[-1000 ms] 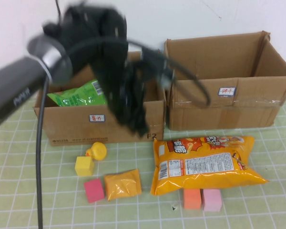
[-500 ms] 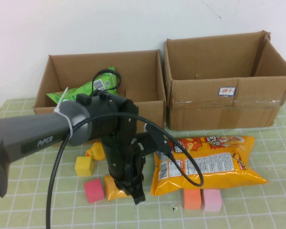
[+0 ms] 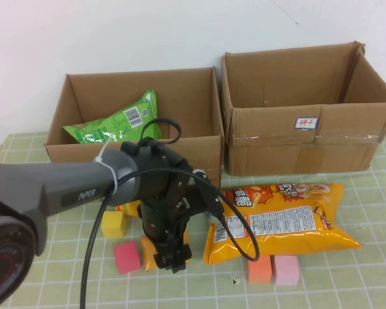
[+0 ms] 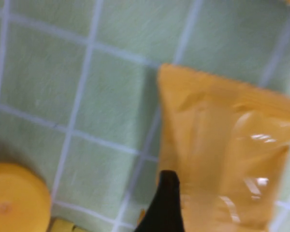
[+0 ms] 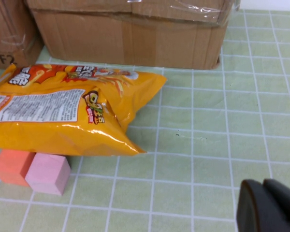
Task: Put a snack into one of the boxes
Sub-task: Pick up the biscuit
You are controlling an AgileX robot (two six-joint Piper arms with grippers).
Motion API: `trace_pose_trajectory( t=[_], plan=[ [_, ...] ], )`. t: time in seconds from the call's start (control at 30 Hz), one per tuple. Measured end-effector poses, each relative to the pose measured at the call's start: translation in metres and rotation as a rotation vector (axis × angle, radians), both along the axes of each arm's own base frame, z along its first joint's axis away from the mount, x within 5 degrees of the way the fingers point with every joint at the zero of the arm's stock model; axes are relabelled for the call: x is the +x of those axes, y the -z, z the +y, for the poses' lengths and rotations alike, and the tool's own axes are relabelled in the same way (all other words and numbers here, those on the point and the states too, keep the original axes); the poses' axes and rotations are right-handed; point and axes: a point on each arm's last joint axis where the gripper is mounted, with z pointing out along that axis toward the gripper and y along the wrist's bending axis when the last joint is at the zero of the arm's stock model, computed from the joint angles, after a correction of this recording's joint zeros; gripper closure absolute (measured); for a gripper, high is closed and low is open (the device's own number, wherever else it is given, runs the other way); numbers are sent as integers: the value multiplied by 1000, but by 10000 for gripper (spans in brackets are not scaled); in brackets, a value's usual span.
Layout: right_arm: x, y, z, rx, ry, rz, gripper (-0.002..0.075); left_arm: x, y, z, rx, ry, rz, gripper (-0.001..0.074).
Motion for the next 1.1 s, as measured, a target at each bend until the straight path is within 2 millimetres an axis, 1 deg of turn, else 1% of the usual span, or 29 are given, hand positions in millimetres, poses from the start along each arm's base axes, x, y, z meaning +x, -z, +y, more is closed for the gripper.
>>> trace_pose_trajectory(
  t=[0.1, 0.23, 0.47, 0.9, 1.0, 1.1],
  plan=[
    [0, 0, 0, 0, 0, 0, 728, 4, 7, 0, 11, -36, -22, 138],
    [0, 0, 0, 0, 0, 2, 728, 8, 11, -3, -2, -60, -35, 137],
    [0, 0, 0, 2, -1, 3, 728, 9, 24, -3, 37, -78, 19, 136],
    [0, 1, 0, 2, -2, 7, 728, 9, 26, -3, 50, -101, 43, 143],
    [0, 1, 0, 2, -2, 7, 728, 8, 26, -3, 48, -106, 47, 195],
    [0, 1, 0, 2, -2, 7, 728, 7, 26, -3, 48, -116, 59, 288]
  ],
)
